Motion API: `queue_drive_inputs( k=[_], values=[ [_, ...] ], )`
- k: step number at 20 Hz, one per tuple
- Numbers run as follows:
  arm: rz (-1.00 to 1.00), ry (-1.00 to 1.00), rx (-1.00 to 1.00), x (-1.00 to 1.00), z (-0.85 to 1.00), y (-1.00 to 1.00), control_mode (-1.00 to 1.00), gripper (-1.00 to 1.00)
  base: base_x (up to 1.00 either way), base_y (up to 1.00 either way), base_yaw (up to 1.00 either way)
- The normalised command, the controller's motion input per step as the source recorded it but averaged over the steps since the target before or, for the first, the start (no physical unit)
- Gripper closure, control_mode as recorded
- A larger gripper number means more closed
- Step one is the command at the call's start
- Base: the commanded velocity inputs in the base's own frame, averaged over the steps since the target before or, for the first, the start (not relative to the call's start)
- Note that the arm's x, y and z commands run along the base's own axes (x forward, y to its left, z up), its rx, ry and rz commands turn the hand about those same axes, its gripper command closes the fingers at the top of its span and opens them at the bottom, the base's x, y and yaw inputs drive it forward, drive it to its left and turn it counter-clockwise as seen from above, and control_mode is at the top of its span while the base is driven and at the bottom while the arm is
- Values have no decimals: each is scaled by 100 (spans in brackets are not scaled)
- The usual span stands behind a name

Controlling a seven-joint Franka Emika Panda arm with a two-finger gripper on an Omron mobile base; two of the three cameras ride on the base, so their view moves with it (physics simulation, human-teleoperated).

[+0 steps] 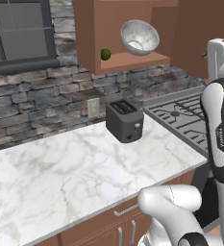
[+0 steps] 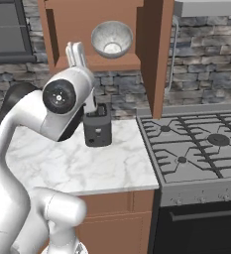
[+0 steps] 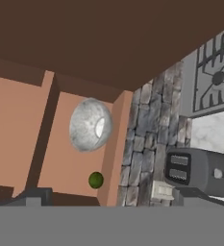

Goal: Pick the mug and place it in the sink. Pick the bowl and place it in the open cabinet and then close the cabinet.

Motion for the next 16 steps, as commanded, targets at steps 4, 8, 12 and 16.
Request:
queue_drive_inputs(
  k=[4, 8, 12, 16],
  values=[
    [-1, 2, 0, -73, 10, -21, -100, -100, 0, 0, 0],
    [-1, 1, 0, -56, 0, -26, -100, -100, 0, 0, 0],
    [0, 0, 0, -56, 0, -27, -100, -100, 0, 0, 0],
    [0, -2, 0, -58, 0, -30, -100, -100, 0, 0, 0]
  ],
)
